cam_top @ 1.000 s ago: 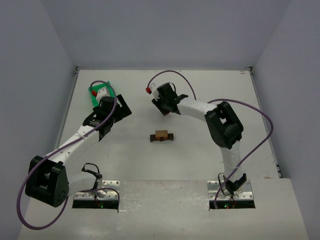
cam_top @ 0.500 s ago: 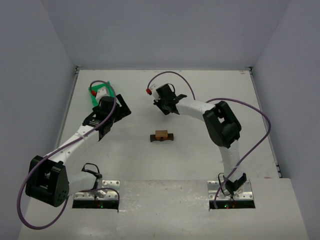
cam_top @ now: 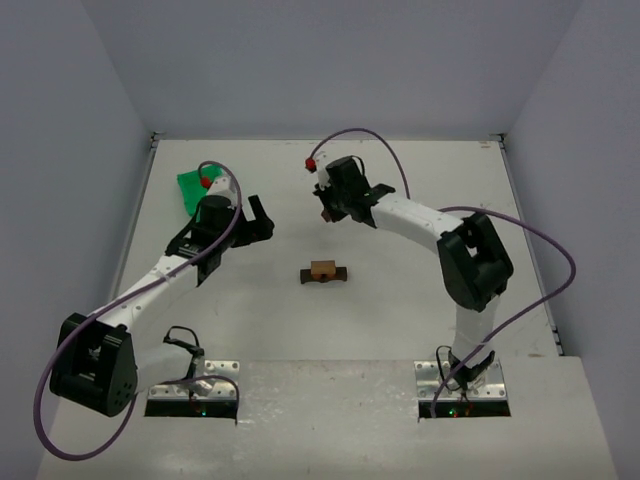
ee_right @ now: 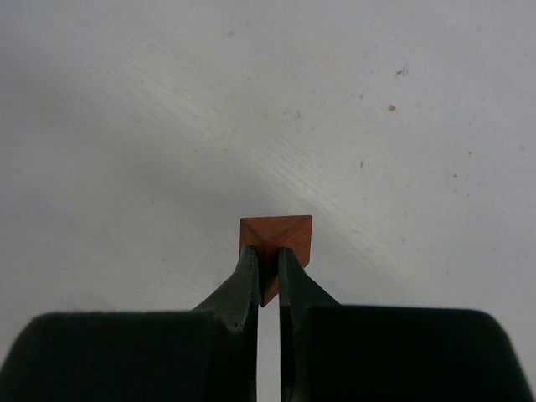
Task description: Build the wood block tower
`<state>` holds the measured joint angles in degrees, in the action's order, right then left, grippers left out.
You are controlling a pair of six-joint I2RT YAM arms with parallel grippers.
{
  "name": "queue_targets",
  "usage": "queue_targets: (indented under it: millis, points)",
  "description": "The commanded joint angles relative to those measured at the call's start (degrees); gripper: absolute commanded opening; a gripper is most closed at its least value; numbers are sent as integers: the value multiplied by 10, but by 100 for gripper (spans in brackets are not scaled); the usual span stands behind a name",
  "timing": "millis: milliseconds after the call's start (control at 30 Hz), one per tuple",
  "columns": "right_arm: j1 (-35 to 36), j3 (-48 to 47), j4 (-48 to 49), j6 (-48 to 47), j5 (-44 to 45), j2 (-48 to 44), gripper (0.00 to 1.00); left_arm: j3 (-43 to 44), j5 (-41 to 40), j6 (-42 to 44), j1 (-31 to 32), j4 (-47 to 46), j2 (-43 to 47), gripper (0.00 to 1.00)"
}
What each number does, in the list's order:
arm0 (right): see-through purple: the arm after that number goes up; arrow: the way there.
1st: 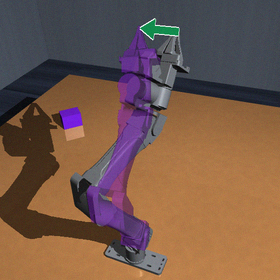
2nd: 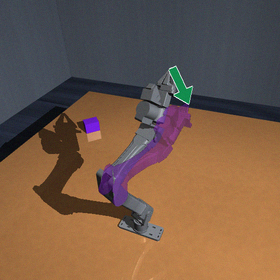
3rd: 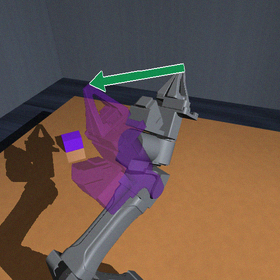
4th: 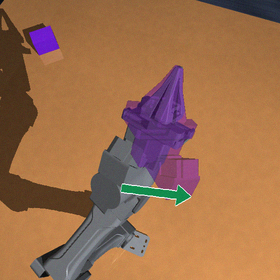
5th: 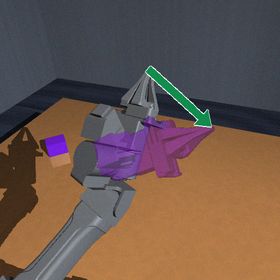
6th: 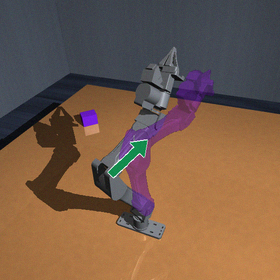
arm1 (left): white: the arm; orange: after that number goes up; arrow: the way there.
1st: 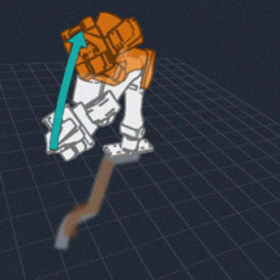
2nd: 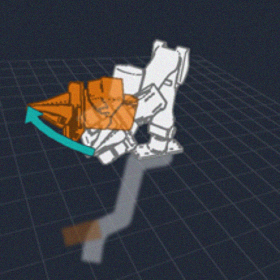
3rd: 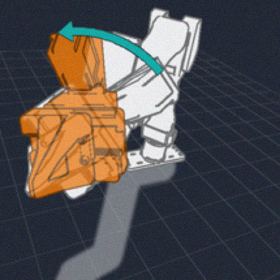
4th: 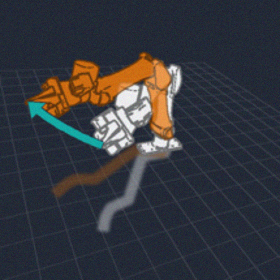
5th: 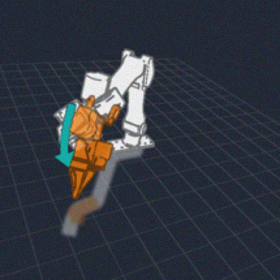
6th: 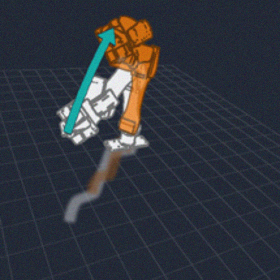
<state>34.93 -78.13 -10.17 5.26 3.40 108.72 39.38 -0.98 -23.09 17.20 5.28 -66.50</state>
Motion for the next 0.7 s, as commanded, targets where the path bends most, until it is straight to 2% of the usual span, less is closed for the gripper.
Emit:
queue_targets:
  millis: [0, 33, 67, 167, 367, 533, 667]
  points:
    - [-61, 46, 33, 126, -177, -130, 0, 17, 88, 132, 108, -77, 41, 100]
    - [-80, 58, 34, 151, -213, -145, 0, 22, 64, 155, 164, -81, 43, 100]
    - [-92, 73, 35, 167, -242, -164, 0, 24, 45, 183, 195, -88, 45, 100]
    - [-121, 111, 52, 210, -353, -199, 0, 29, 12, 247, 257, -110, 39, 100]
    - [-148, 162, 89, 289, -470, -229, 0, 52, 69, 325, 271, -158, 8, 100]
    - [-147, 192, 136, 340, -535, -239, 0, 86, 64, 360, 270, -158, -11, 100]
    - [-147, 206, 164, 371, -565, -244, 0, 100, 64, 363, 270, -156, -28, 96]
